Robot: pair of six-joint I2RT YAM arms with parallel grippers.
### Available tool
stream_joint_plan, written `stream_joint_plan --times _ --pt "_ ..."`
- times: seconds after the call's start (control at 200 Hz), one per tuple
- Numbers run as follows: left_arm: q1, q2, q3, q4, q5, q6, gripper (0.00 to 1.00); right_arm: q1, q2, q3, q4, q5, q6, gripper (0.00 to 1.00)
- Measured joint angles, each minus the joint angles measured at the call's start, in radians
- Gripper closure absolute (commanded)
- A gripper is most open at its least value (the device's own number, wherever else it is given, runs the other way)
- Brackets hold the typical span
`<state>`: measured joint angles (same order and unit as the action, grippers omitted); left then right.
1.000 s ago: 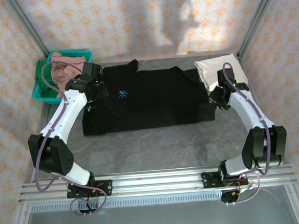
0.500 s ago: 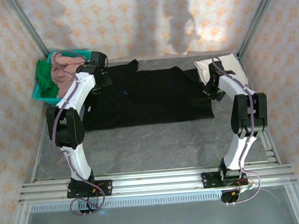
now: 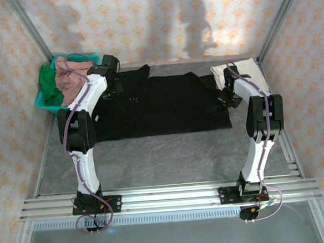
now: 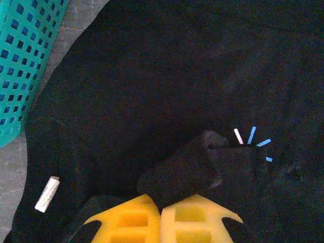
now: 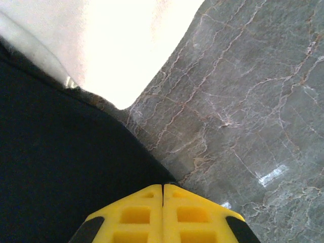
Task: Fold and stack the t-shirts
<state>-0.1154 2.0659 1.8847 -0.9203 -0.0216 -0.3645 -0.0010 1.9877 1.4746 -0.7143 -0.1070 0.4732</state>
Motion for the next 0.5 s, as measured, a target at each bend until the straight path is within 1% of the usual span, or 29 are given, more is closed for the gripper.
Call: stream_joint_plan --times 0.15,0.315,0.42,0.5 --pt "0.000 0.014 0.020 -0.018 -0.007 0.000 1.00 0.000 0.021 0.028 -0.023 0.004 -0.003 1.00" --pt "0.000 0.010 0.015 -0.024 -0.006 0.000 1.00 0.000 0.010 0.010 -0.025 -0.004 -0.004 1.00" --pt "0.000 -0.061 -0.076 -0.018 -0.005 0.000 1.00 0.003 -0.075 -0.075 -0.027 -0.020 -0.004 1.00" --pt "0.000 -0.183 -0.200 -0.011 0.002 -0.001 1.00 0.014 -0.187 -0.158 -0.035 -0.021 -0.010 1.00"
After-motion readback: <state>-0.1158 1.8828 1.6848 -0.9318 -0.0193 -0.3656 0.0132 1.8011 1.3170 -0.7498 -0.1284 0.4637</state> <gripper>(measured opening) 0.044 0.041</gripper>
